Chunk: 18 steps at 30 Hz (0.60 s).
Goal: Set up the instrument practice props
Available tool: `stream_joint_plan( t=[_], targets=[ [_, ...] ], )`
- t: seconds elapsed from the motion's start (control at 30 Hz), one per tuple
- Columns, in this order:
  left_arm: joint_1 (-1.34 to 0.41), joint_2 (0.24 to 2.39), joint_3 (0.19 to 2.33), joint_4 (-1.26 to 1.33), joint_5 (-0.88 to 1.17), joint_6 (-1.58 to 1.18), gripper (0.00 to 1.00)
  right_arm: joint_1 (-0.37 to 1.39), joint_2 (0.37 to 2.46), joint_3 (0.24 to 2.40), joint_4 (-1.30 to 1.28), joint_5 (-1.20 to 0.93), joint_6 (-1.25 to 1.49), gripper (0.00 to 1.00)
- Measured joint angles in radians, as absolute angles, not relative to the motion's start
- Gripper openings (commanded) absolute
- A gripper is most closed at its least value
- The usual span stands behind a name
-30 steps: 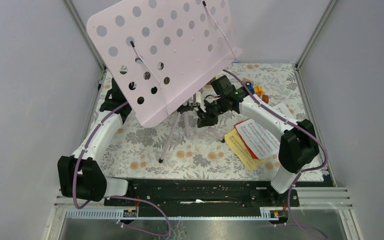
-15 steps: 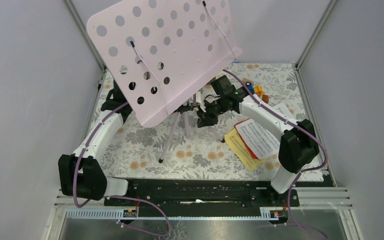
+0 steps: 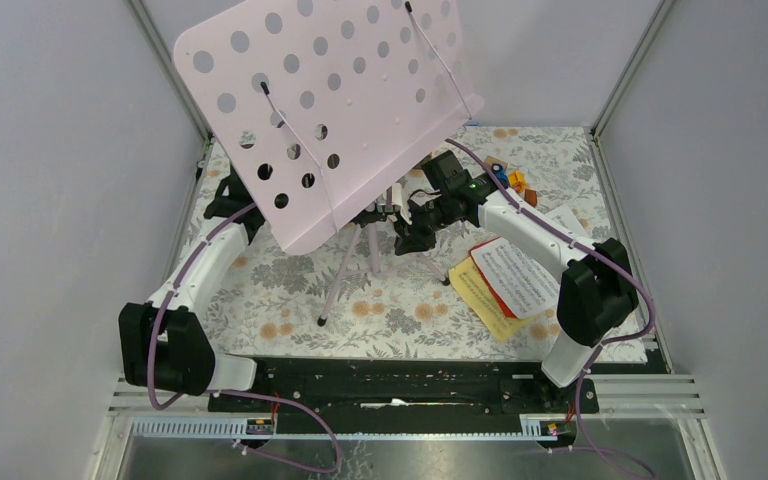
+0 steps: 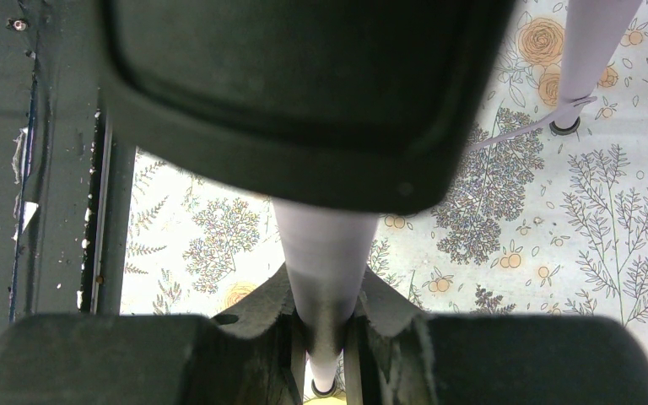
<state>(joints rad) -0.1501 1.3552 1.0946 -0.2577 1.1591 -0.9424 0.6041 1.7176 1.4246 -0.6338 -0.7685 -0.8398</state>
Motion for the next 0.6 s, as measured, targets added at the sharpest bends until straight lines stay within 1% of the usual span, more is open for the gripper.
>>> stream_joint_plan(
  t=[0.13,0.37,0.5,0.6],
  targets=[
    [-0.150,1.357,1.097,-0.259,1.160,-0.943,0.31,0.604,1.718,1.425,-0.634,-0.768,-0.840,0.00],
    [-0.149,1.357,1.097,-0.258,1.168,-0.937,0.18,0.604,1.718,1.426,-0.635,-0.768,-0.840,0.00],
    [-0.149,1.354,1.097,-0.255,1.167,-0.907,0.08,0.604,1.718,1.426,-0.635,-0.767,-0.839,0.00],
    [-0.149,1.349,1.097,-0.253,1.164,-0.863,0.02,0.604,1.718,1.426,-0.635,-0.767,-0.839,0.00]
  ],
)
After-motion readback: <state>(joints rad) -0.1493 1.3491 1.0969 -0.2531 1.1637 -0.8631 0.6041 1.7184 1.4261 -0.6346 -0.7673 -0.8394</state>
